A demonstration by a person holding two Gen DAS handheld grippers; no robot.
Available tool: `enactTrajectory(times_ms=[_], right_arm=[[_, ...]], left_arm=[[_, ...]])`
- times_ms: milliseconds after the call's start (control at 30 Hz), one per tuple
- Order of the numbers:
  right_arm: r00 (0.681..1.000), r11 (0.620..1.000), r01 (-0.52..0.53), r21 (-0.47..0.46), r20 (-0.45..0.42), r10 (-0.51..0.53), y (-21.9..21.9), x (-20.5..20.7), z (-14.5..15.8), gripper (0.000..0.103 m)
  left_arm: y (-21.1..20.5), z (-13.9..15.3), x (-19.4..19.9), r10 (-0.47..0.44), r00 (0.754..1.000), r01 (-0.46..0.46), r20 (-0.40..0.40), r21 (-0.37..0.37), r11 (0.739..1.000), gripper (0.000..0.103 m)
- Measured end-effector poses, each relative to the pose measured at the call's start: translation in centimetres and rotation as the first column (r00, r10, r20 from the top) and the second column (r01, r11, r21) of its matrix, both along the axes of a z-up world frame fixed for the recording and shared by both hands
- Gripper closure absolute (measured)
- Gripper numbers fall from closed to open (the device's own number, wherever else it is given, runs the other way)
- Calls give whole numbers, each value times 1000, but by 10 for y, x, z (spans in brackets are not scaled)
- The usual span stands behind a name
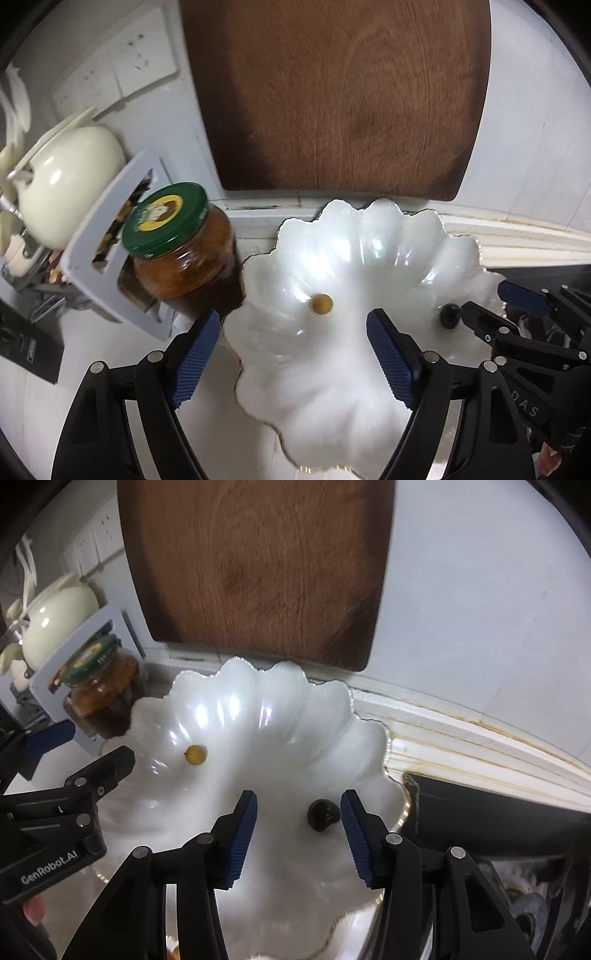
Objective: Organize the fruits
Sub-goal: 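Open both grippers to drop the plum and yellow fruit into the bowl, then move both grippers back down toward the remaining fruits on the counter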
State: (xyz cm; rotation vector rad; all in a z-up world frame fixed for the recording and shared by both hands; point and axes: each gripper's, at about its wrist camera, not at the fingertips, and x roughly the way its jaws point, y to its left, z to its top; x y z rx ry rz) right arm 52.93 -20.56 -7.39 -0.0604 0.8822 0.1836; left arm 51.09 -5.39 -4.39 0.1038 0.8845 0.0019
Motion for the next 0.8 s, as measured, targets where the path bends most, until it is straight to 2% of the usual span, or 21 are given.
enactTrajectory(times_ms=[300, 400, 467, 633, 800], right_arm=[[996, 999, 28, 36, 83, -31, -8, -50, 34, 55], [992, 998, 38, 51, 119, -44, -7, -68, 43, 55], [988, 997, 46, 59, 146, -54, -8, -81, 50, 54], [976, 997, 53, 57, 209, -64, -8, -116, 68, 54], [965, 998, 41, 37, 258, -49, -5, -146, 79, 54]], left_arm=[[4, 32, -46, -38, 996, 40, 80, -25, 999, 21], [5, 44, -64, -56, 991, 62, 120, -45, 997, 15], [6, 55, -78, -71, 986, 82, 148, -70, 994, 15], [8, 77, -111, -93, 973, 107, 210, -55, 993, 15], [13, 86, -139, -88, 966, 107, 245, -65, 992, 15]])
